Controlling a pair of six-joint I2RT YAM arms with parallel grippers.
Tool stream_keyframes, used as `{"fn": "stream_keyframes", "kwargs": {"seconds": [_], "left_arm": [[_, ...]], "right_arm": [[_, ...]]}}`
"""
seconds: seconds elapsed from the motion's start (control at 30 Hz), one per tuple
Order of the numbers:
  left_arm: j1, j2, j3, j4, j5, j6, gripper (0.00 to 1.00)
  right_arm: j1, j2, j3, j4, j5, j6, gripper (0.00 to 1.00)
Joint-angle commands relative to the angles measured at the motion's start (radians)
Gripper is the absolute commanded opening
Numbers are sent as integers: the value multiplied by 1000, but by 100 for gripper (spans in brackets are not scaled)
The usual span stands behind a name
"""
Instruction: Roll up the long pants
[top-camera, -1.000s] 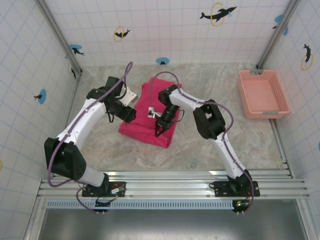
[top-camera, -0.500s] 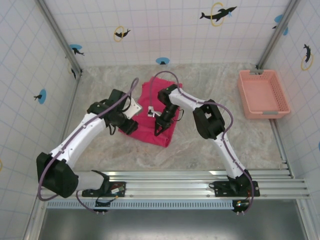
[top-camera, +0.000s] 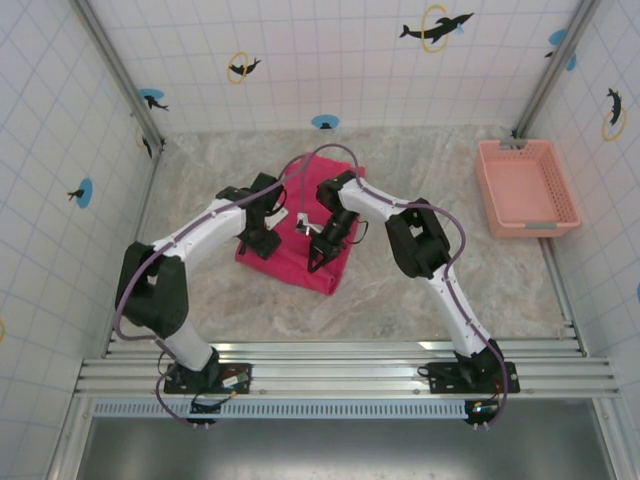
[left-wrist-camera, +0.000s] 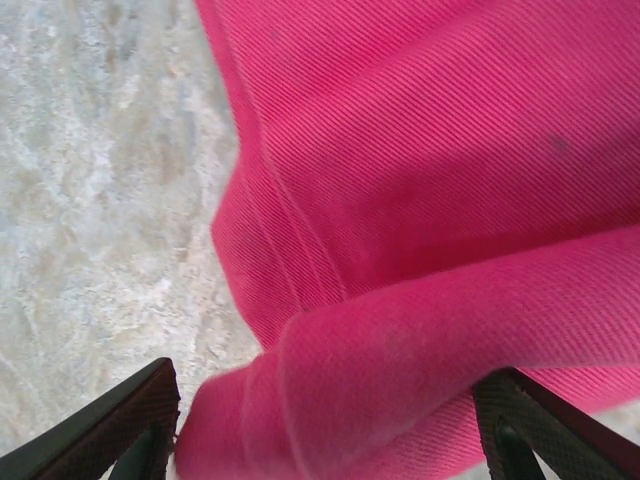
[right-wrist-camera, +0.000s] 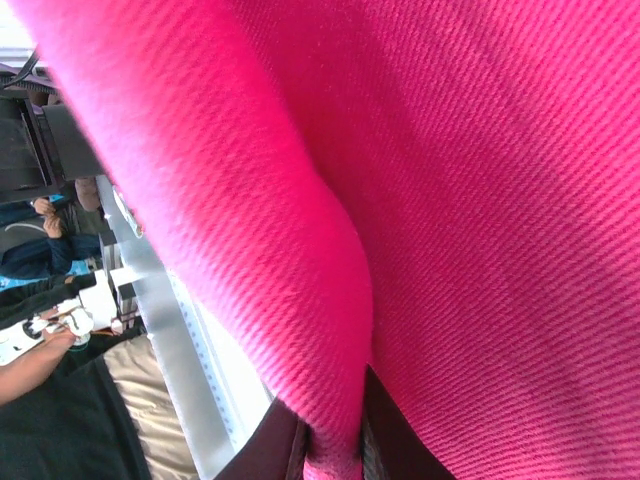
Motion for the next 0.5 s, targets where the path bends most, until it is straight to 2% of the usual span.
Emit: {"fn": "stream_keyframes", "kwargs": {"seconds": [0.0,0.13,0.33,0.47], "left_arm": [[24,66,71,-36,-104,-63,79],[56,134,105,-38,-98,-45,79],[74,174,94,-28,-79,-31,78],[74,187,82,-20,-65,-42,77]], "right_arm": [[-3,-8,-10,10,-7,-10,14],[-15,-20,-3,10,23,-12,17],[-61,-72,11,10,160,-15,38],[-92,-146,14,10,281,-31,44]]}}
